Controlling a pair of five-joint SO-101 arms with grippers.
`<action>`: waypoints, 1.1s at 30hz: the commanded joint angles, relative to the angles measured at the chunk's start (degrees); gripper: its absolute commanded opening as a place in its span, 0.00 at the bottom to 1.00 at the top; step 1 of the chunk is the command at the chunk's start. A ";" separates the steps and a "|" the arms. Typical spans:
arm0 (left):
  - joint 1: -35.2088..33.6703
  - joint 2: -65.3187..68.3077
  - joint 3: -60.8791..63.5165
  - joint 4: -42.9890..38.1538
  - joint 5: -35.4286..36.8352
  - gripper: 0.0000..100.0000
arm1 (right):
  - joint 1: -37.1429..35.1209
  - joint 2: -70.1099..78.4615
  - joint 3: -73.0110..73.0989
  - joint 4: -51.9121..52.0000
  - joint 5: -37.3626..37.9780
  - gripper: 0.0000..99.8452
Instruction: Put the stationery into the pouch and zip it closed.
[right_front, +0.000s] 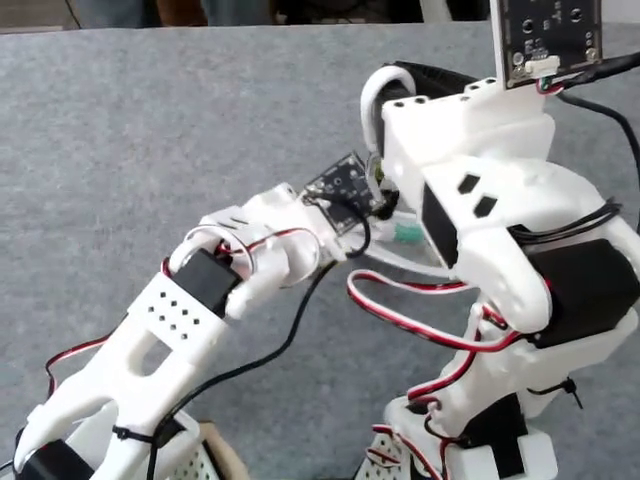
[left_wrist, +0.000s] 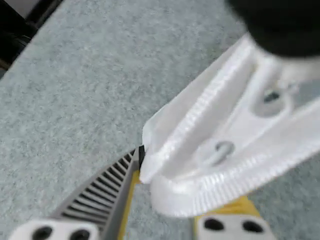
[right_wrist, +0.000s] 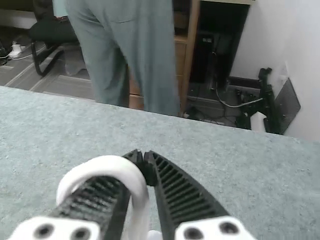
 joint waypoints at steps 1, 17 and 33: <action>1.27 -0.44 -5.85 4.40 0.70 0.02 | 4.40 -0.75 -0.75 -1.32 -0.70 0.01; 0.84 -0.70 -16.40 17.67 7.65 0.03 | 12.57 -0.75 -6.29 -0.70 -0.70 0.01; -4.44 -8.53 -20.53 27.87 8.44 0.03 | 16.79 -0.22 -5.67 3.08 -0.35 0.01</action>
